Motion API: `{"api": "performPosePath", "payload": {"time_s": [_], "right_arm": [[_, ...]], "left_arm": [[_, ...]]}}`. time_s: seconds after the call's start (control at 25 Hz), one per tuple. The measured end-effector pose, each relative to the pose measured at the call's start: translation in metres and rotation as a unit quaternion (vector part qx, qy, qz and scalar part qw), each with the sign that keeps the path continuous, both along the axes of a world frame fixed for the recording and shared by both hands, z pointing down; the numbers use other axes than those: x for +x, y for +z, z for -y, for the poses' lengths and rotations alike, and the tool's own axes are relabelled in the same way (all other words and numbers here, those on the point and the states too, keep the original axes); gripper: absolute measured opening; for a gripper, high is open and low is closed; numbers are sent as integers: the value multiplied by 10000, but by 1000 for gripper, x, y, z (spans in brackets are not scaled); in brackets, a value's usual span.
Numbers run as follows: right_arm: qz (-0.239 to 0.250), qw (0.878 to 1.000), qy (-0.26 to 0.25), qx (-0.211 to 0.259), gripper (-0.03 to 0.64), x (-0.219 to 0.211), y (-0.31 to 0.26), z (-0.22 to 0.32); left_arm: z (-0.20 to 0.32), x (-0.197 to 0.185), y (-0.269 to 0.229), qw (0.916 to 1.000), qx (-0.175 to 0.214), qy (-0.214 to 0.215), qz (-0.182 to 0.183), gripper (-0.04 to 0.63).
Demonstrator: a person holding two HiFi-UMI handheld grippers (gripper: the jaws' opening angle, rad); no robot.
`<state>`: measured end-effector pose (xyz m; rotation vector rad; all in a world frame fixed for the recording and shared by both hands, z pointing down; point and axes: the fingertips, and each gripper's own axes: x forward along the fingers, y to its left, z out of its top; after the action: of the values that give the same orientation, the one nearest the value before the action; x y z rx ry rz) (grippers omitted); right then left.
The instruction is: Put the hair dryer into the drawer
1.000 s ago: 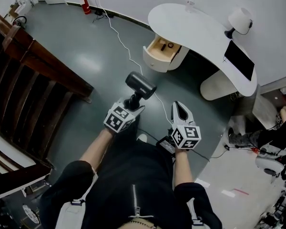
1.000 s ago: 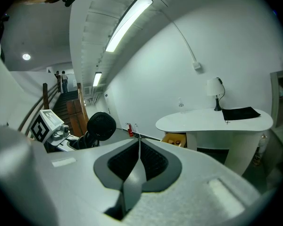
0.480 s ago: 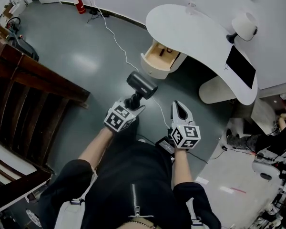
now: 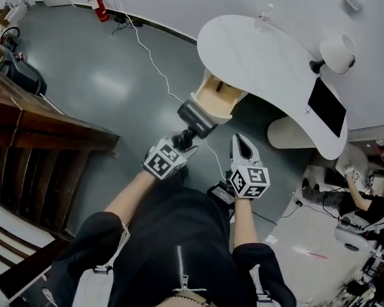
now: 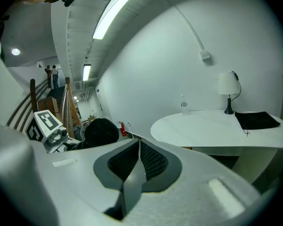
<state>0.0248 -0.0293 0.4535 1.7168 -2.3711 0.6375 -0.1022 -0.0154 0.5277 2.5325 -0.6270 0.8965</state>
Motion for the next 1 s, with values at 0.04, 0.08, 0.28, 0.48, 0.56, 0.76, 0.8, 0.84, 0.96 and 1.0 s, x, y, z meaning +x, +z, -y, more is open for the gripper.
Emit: {"api": "performPosePath", "payload": {"time_s": [0.04,0.08,0.28,0.48,0.56,0.76,0.8,0.84,0.96,1.0], "right_arm": [[-11,10000,9,-13,5,-2,1,12],[-14,10000,27,-24,5,-3,2,23],[-32,9998,158,-66,5,-9,4,72],[-63,9994,324,-111,5,-2,5,100],[-73,9991,394,-154,5,3,7,105],[-138,9987,420,-233,5,26,14,118],[-124,9987,427,-232,5,31,15,121],[-104,9988,432,-225,5,36,16,124],[-58,9991,380,-188,5,53,18,134],[-43,9992,351,-168,5,58,18,139]], "left_arm": [[10,-1,1,10000,-1,57,32,199],[19,-3,2,9999,-2,112,60,199],[60,-11,6,9994,-67,336,87,198],[94,-11,12,9986,-114,499,131,198],[102,-9,13,9985,-139,522,90,198],[113,14,22,9965,-188,813,107,198],[114,20,22,9961,-175,855,129,199],[116,26,22,9959,-167,876,134,198],[124,46,25,9961,-148,858,150,199],[127,52,26,9962,-138,842,163,198]]}}
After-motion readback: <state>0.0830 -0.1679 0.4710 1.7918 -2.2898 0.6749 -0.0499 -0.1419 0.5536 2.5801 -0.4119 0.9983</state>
